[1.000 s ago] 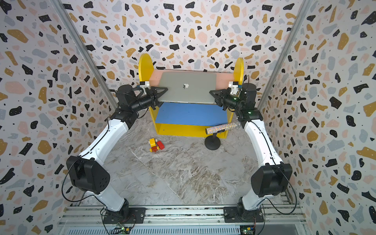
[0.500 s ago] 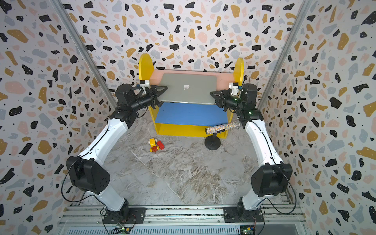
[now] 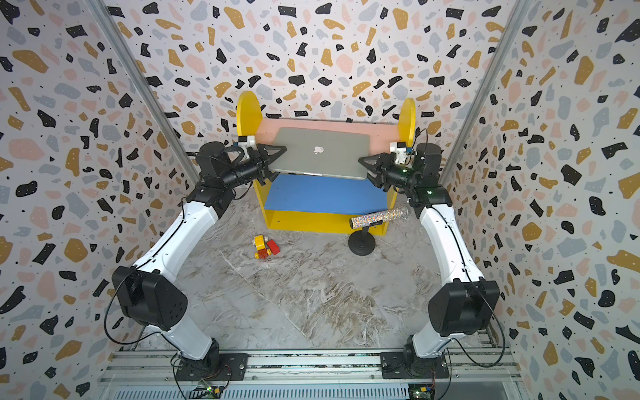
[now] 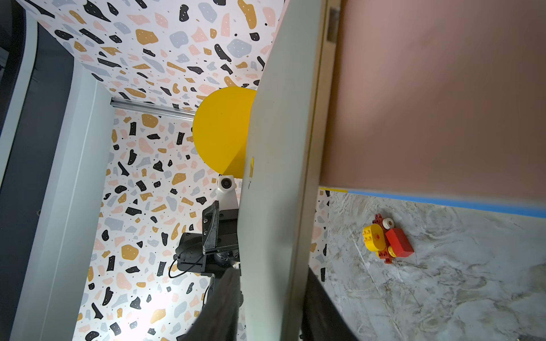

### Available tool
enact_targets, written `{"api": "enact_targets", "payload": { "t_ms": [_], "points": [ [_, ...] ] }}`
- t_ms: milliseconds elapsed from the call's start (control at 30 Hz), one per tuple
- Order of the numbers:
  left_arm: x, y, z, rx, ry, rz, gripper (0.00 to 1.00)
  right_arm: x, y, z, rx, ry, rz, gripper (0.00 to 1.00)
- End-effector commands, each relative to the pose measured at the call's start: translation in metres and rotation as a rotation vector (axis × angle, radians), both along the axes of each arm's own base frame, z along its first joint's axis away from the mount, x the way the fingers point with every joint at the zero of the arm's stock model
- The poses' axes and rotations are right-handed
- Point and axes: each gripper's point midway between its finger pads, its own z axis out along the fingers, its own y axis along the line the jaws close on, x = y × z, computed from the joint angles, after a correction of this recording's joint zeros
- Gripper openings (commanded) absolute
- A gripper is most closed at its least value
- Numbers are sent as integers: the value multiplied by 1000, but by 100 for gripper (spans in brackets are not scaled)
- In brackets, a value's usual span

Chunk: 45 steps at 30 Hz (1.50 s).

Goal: Close the laptop lid and set it aside
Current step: Place the laptop on the shelf.

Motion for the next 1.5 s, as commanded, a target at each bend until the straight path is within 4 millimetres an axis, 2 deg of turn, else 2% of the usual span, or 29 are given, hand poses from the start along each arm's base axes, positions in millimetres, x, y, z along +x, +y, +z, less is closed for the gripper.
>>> {"api": "enact_targets", "payload": {
  "t_ms": [0, 267, 700, 933, 1033, 1300, 1467],
  "points": [
    [-15, -2, 37, -20, -106, -18, 60, -12, -28, 31, -22, -90, -103, 40],
    [-18, 0, 34, -10, -97, -3, 61, -21, -39, 25, -73, -77, -141, 42],
    [-22, 5, 23, 17, -83, 21, 78, -41, -49, 22, -138, -90, -175, 43],
    [-30, 17, 15, 70, -84, 72, 79, -57, -53, 23, -194, -113, -192, 43],
    [-31, 23, 11, 76, -77, 87, 76, -62, -54, 23, -211, -121, -198, 43],
    [-45, 33, 10, 113, -85, 98, 72, -74, -53, 20, -235, -131, -187, 34],
    [-55, 42, 5, 151, -87, 122, 69, -84, -51, 18, -245, -149, -166, 21]
  ]
}}
